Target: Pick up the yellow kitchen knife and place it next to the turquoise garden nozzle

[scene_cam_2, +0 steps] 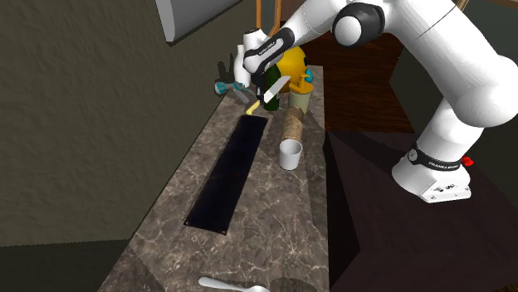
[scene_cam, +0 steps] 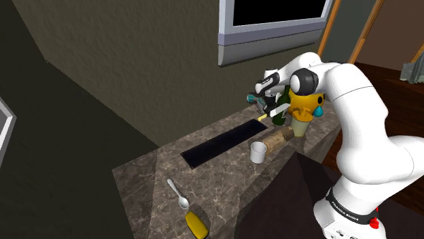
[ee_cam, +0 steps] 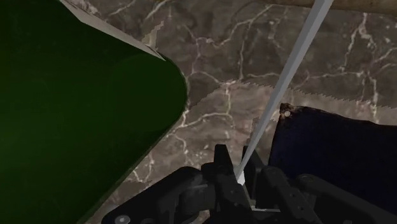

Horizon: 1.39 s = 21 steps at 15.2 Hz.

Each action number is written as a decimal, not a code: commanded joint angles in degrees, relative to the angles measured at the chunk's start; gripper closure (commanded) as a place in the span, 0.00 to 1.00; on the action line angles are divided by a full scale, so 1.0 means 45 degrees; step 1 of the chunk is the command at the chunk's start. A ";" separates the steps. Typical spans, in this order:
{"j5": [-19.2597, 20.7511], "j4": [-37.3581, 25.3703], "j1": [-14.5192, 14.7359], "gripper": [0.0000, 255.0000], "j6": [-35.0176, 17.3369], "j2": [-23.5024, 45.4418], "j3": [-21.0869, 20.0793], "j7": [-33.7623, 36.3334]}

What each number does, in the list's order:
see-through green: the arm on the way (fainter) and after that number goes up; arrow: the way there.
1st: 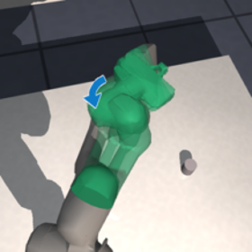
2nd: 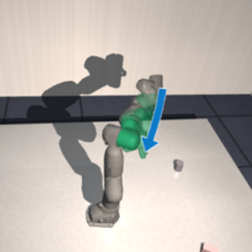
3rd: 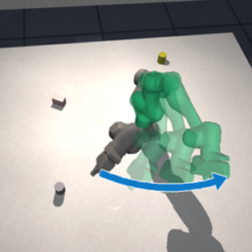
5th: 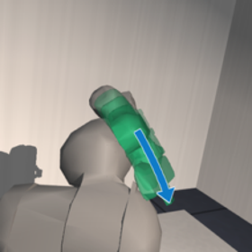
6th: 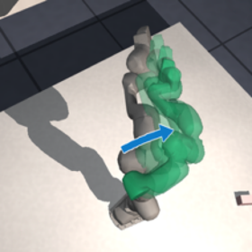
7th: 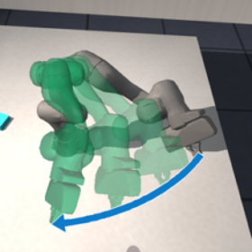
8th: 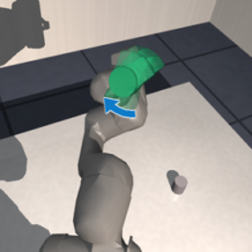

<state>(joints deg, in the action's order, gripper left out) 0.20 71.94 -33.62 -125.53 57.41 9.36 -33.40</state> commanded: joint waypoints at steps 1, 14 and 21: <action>-0.0011 0.0050 0.0021 1.00 -0.0042 0.0017 -0.0027 0.0001; 0.0046 0.0126 0.0181 0.00 0.0884 -0.0976 0.0027 0.0028; 0.0046 0.0126 0.0181 0.00 0.0884 -0.0976 0.0027 0.0028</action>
